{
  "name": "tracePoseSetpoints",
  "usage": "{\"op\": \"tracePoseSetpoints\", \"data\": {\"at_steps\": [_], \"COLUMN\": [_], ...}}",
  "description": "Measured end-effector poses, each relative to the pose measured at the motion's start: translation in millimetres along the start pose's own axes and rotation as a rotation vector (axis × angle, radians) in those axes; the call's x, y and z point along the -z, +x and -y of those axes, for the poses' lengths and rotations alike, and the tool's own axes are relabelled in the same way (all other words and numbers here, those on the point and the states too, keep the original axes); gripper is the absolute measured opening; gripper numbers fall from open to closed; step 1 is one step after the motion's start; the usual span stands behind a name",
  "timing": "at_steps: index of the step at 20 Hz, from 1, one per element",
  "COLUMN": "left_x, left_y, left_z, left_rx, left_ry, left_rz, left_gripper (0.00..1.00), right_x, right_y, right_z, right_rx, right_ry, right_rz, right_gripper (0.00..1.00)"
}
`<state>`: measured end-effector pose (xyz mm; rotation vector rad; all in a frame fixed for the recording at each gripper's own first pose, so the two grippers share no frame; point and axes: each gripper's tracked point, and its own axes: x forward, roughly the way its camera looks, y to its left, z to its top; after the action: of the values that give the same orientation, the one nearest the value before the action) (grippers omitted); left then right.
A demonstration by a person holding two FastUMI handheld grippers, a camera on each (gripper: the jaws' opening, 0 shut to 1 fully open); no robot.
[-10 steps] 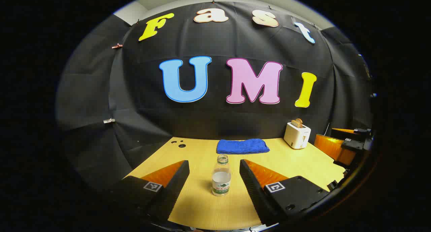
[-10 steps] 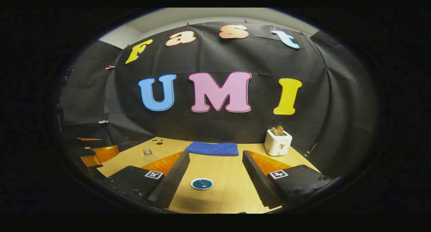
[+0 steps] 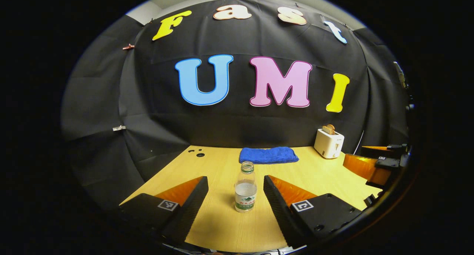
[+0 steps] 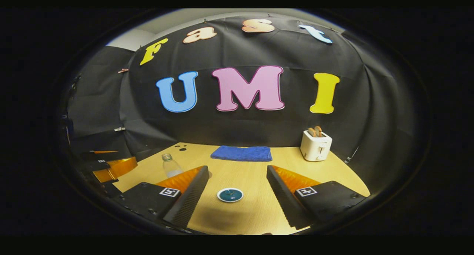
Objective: Open the teacup lid with one hand, grasp the water bottle and pour water into the teacup with the other hand; after pouring, place the water bottle on the coaster and then close the teacup lid.
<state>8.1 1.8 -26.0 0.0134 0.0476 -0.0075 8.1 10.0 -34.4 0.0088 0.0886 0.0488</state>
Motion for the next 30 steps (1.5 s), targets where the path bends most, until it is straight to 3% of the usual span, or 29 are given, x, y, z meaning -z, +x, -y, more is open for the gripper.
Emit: {"op": "tracePoseSetpoints", "data": {"at_steps": [8,15,19,23,26,28,30], "left_x": [14.5,73.6,98.1,132.5,148.8,159.1,160.9], "left_y": [6.1,32.3,56.2,78.2,80.7,84.1,86.4], "left_z": [4.6,-13.6,-25.6,-37.8,-32.3,-30.6,-32.8], "left_rx": [0.040,0.034,0.021,-0.042,-0.030,-0.024,-0.022], "left_ry": [0.013,0.047,0.009,-0.031,-0.083,-0.087,-0.076], "left_rz": [-0.038,-0.129,-0.146,-0.163,-0.187,-0.198,-0.193], "left_gripper": [0.95,0.95,0.96,0.95,0.92,0.96,0.95], "right_x": [18.0,82.4,121.3,165.0,173.8,177.4,181.7], "right_y": [19.9,74.9,106.6,132.9,142.8,146.8,150.1], "right_z": [-13.6,-12.7,-15.7,-21.0,-12.9,-9.4,-11.8], "right_rx": [-0.030,-0.035,-0.028,-0.043,-0.019,-0.008,-0.029], "right_ry": [-0.035,-0.081,-0.105,-0.103,-0.103,-0.104,-0.094], "right_rz": [-0.021,-0.100,-0.120,-0.176,-0.171,-0.175,-0.190], "right_gripper": [0.98,0.98,0.98,0.98,0.98,0.98,0.92]}}
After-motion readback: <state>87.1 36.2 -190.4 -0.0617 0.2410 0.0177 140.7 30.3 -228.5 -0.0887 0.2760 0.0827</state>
